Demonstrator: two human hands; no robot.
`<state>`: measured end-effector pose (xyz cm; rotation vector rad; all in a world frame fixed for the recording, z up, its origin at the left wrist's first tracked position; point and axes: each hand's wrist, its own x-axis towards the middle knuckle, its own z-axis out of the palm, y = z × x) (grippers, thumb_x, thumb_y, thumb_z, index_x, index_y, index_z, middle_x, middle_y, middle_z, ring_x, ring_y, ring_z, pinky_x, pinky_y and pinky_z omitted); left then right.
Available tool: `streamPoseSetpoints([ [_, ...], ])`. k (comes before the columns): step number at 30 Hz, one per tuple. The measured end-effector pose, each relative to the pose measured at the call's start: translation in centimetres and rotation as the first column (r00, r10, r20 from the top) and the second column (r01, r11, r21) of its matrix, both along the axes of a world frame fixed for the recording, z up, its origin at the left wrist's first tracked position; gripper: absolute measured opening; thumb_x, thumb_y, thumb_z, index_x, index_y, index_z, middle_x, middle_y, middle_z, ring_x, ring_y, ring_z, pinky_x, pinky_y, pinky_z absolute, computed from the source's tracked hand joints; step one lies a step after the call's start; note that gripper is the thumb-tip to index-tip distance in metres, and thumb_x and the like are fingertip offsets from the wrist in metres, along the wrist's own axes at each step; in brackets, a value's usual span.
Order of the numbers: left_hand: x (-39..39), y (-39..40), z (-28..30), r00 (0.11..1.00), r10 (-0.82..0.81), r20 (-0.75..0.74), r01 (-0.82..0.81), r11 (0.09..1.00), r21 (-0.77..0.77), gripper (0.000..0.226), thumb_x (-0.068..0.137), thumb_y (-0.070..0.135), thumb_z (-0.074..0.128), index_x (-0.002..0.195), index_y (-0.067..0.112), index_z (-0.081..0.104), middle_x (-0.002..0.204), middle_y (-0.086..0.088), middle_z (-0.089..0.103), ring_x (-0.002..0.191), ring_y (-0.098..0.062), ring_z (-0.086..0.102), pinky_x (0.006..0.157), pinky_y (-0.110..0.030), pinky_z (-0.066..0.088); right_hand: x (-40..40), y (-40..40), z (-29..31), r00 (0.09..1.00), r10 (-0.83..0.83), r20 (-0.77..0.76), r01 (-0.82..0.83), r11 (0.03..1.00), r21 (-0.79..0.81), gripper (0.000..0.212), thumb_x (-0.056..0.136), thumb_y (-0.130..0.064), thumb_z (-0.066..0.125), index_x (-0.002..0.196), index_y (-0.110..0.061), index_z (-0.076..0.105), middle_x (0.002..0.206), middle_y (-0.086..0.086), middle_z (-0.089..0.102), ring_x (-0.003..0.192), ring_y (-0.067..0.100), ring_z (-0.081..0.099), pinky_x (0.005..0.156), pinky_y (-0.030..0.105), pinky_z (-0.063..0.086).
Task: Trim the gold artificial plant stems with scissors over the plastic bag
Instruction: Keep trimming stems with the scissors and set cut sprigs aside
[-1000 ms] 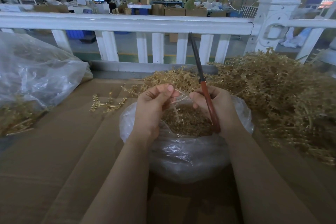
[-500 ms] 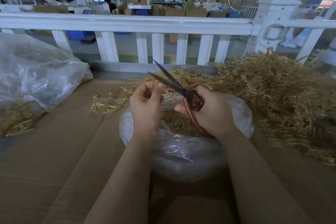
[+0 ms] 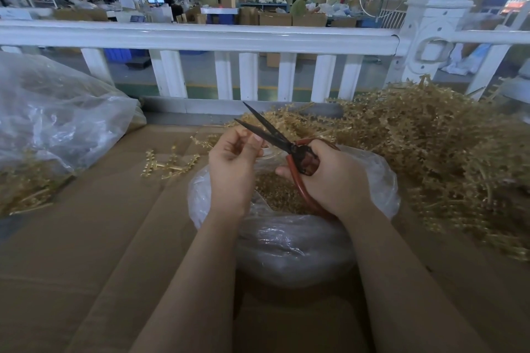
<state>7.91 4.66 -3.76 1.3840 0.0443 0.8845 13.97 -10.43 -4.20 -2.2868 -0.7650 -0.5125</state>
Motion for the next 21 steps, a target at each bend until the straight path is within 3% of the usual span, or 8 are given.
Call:
streamPoseSetpoints([
  [2,0.05,0.07,-0.05,1.0,-0.023,0.001,0.023,1.0,0.003,0.009,0.096,0.002,0.058,0.09,0.003,0.064,0.072,0.001,0.058,0.067,-0.008,0.051,0.066,-0.017,0.045,0.04,0.01,-0.02,1.0,-0.002,0.005,0.002,1.0,0.001,0.048,0.071,-0.088,0.049,0.095,-0.046,0.053,0.069,-0.028,0.053,0.065,-0.014,0.045,0.056,0.008,0.03],
  [5,0.19,0.15,-0.23,0.999,-0.036,-0.006,0.036,0.999,-0.011,0.009,0.097,0.003,0.058,0.092,-0.004,0.062,0.073,-0.003,0.055,0.067,-0.01,0.051,0.067,-0.019,0.045,0.22,0.01,-0.2,1.0,0.008,0.001,-0.008,1.0,-0.002,0.057,0.07,-0.09,0.048,0.1,-0.043,0.06,0.073,-0.022,0.062,0.066,-0.006,0.052,0.057,0.009,0.036],
  [9,0.18,0.1,-0.13,0.998,-0.07,0.001,0.07,0.996,-0.048,0.013,0.097,0.001,0.056,0.087,0.007,0.062,0.072,-0.001,0.055,0.068,-0.01,0.051,0.067,-0.02,0.046,0.29,-0.06,-0.35,1.0,0.023,0.008,-0.023,1.0,0.018,0.062,0.069,-0.09,0.05,0.103,-0.04,0.065,0.079,-0.019,0.068,0.072,0.001,0.058,0.061,0.007,0.038],
  [21,0.17,0.06,-0.04,0.996,-0.088,0.007,0.089,0.994,-0.066,0.022,0.097,0.002,0.056,0.081,0.017,0.063,0.07,0.003,0.057,0.068,-0.011,0.052,0.068,-0.021,0.046,0.07,0.02,-0.18,0.999,0.041,-0.008,-0.041,0.998,0.057,0.054,0.07,-0.087,0.055,0.097,-0.042,0.065,0.071,-0.024,0.062,0.069,-0.013,0.053,0.054,0.005,0.034],
])
